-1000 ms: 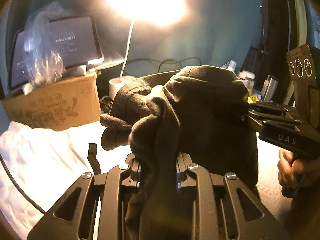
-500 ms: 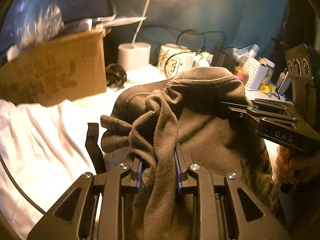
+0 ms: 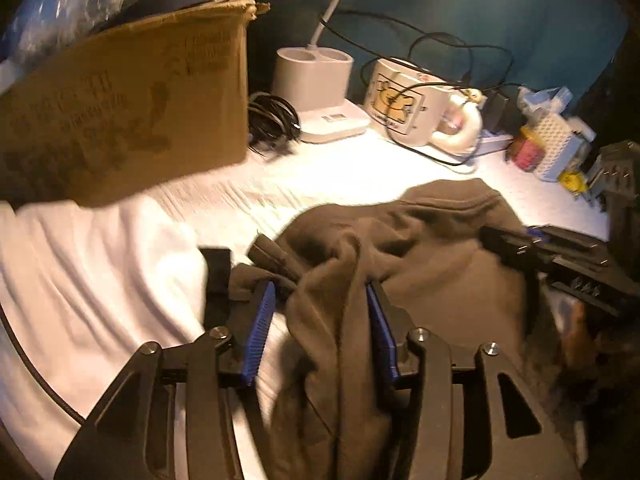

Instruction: Fold small clothes

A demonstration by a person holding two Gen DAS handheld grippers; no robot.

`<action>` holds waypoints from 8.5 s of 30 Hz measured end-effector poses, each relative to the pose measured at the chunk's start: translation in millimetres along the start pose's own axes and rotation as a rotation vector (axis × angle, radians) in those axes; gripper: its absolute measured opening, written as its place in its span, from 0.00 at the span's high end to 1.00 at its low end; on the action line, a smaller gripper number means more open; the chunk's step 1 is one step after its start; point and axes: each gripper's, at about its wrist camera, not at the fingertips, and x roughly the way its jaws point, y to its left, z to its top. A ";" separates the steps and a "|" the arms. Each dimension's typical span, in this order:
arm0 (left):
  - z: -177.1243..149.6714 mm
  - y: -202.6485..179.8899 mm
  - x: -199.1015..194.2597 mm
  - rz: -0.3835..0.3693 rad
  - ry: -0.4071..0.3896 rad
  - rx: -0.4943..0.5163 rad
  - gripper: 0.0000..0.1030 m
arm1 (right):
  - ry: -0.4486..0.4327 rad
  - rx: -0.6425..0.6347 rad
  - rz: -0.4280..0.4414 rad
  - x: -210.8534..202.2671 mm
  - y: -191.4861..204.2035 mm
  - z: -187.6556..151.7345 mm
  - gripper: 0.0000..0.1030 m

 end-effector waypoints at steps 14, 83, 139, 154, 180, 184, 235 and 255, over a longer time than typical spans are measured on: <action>27.6 10.8 8.9 0.144 -0.022 0.109 0.53 | -0.012 0.028 -0.059 -6.1 -13.8 -2.1 0.73; -145.8 -75.8 -118.3 0.139 -0.006 -0.049 0.50 | 0.030 -0.030 -0.132 -123.6 1.9 -148.6 0.69; -77.7 -246.7 -208.5 -0.139 -0.447 0.181 0.13 | -0.334 0.121 -0.430 -362.1 -94.4 -174.5 0.36; -65.2 -219.3 -267.7 -0.173 -0.627 0.083 0.01 | -0.467 0.033 -0.476 -406.1 -65.0 -151.4 0.36; -76.8 -187.7 -333.5 -0.062 -0.815 0.085 0.01 | -0.648 -0.121 -0.457 -459.3 9.0 -130.7 0.36; -74.7 -181.4 -320.8 -0.048 -0.781 0.072 0.01 | -0.624 -0.107 -0.445 -448.5 5.0 -128.5 0.36; -70.5 -193.7 -289.8 -0.061 -0.694 0.094 0.01 | -0.561 -0.059 -0.442 -419.8 -15.8 -132.8 0.36; -72.1 -193.2 -287.9 -0.064 -0.688 0.096 0.01 | -0.553 -0.057 -0.447 -418.0 -17.4 -136.3 0.36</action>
